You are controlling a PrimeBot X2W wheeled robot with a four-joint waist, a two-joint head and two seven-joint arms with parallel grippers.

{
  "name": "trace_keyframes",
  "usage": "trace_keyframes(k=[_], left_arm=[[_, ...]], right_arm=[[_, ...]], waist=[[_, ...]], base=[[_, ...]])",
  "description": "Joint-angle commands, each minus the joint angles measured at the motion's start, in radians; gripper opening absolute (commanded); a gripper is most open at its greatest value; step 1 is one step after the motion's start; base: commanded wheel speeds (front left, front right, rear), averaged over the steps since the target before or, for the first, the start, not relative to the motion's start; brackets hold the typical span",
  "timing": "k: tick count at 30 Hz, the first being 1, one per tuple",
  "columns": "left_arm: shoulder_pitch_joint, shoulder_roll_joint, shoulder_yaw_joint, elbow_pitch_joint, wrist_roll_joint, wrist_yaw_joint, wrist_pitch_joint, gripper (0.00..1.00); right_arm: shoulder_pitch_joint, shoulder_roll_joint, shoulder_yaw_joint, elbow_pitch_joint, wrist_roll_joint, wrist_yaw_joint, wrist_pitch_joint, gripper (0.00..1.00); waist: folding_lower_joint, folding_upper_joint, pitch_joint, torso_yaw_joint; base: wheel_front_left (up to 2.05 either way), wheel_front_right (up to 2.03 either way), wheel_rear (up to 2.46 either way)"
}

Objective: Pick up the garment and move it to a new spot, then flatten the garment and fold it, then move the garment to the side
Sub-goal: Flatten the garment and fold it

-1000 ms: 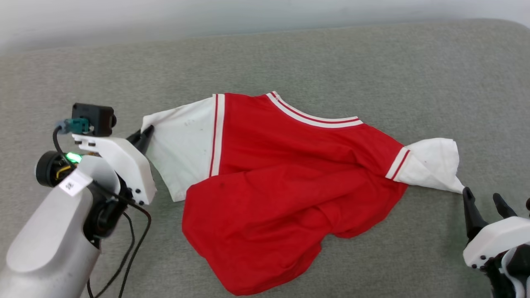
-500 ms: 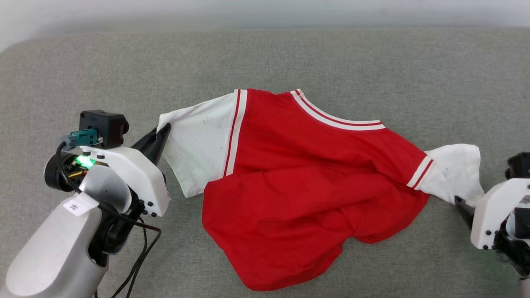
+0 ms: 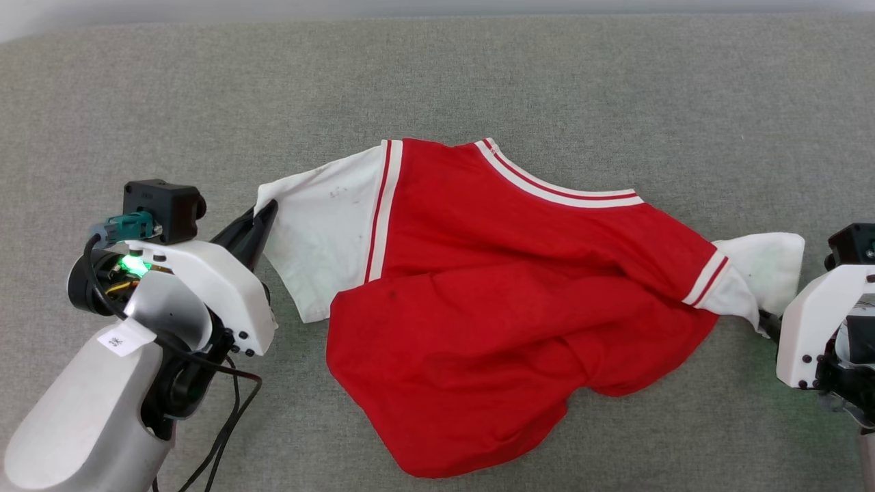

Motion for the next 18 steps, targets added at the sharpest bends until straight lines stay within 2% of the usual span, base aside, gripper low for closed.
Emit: trace_keyframes(k=[1,10,18], left_arm=[[-0.005,0.003,0.002,0.003,-0.001,-0.004,-0.006,0.00],[-0.022,0.003,0.017,0.014,0.018,0.003,-0.060,0.00],[-0.130,0.001,0.049,0.052,0.036,-0.006,-0.102,0.00]], right_arm=[[0.035,0.025,0.024,0.046,0.016,0.000,0.031,0.00],[-0.033,-0.039,-0.023,-0.098,0.017,0.000,-0.014,0.00],[-0.124,-0.078,-0.066,-0.172,-0.051,0.000,-0.068,0.00]], waist=[[0.0001,0.0000,-0.001,-0.001],[0.0001,0.0000,-0.058,0.000],[0.0001,0.0000,-0.113,0.006]], base=[[0.00,0.00,0.00],[0.00,0.00,0.00],[0.00,0.00,0.00]])
